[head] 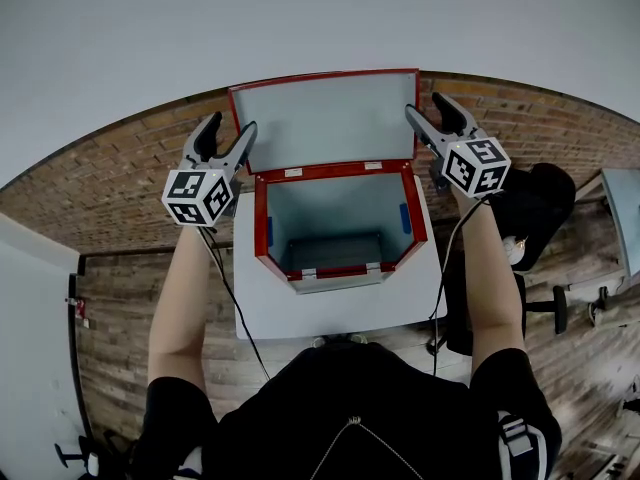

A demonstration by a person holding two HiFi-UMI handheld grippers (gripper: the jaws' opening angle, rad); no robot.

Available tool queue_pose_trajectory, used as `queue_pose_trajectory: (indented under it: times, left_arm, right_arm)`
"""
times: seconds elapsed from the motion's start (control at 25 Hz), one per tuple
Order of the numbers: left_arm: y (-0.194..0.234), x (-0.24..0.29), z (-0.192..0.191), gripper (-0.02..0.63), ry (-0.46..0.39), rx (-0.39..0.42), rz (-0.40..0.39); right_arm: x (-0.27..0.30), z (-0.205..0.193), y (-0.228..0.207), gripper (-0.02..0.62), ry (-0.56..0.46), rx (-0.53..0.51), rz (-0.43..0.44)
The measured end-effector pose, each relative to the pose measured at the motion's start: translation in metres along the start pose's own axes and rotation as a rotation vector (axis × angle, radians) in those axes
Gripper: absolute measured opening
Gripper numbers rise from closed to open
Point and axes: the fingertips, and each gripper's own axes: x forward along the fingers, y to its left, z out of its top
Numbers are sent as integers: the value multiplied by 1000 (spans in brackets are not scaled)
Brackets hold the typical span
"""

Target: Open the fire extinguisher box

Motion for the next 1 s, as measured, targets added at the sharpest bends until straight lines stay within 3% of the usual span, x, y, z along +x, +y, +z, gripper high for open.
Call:
queue_pose_trajectory:
  times: [0.2, 0.28, 0.4, 0.56, 0.68, 1.0]
  left_arm:
    - [-11, -34, 21, 352, -67, 14, 22]
    - [-23, -47, 29, 311, -92, 25, 15]
    - [-43, -67, 41, 235, -131, 30, 10]
    - [-68, -92, 49, 131, -168, -3, -17]
    - [-86, -109, 43, 78, -167, -31, -40]
    - [-128, -136, 7, 50, -116, -74, -89]
  right_arm:
    - [-30, 20, 10, 291, -41, -5, -23]
    - [-40, 30, 24, 285, -64, -6, -5]
    - [-57, 45, 48, 160, -110, -11, 15]
    - [-80, 49, 86, 84, -134, -19, 65]
    - [-98, 45, 110, 51, -129, -43, 83]
    - [-134, 16, 145, 28, -90, -18, 107]
